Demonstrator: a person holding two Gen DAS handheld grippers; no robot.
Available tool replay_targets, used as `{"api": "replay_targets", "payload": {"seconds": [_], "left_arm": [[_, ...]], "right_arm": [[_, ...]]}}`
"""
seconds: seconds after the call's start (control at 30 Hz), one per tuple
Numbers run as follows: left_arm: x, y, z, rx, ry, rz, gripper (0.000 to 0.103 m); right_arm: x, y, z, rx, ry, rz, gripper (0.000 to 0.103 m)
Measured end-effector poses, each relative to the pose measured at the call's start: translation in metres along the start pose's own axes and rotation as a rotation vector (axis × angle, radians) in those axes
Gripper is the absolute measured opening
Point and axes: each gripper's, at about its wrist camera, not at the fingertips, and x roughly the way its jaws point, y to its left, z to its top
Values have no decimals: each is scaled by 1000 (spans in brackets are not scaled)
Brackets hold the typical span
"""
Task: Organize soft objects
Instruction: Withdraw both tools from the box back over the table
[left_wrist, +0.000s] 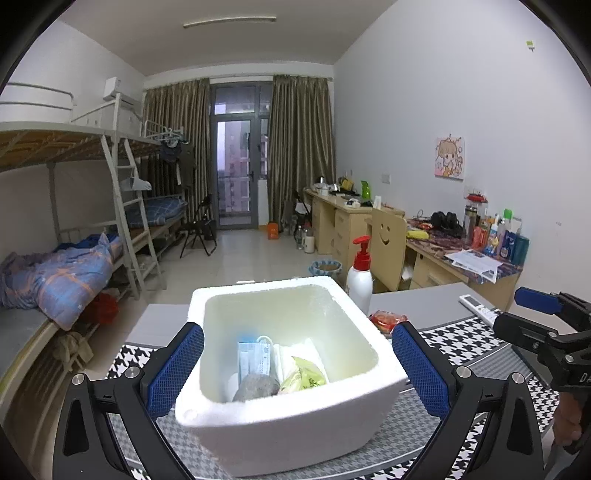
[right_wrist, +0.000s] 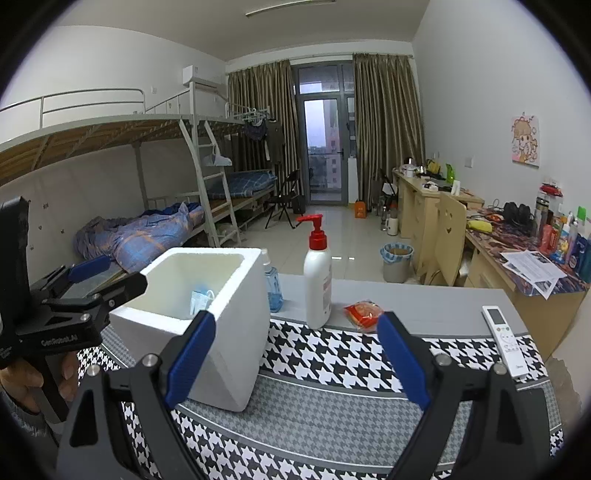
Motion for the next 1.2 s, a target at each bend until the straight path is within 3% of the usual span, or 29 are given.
{"api": "replay_targets", "payload": {"seconds": [0.43,1.2], "left_arm": [[-32,-9,-7,15,-62,31,102],[-73,-27,-27,16,-102,44,102]], "right_arm": [[-26,2,-6,3,-34,-3,92],[-74,16,-34,-24,-129,6,95]]}}
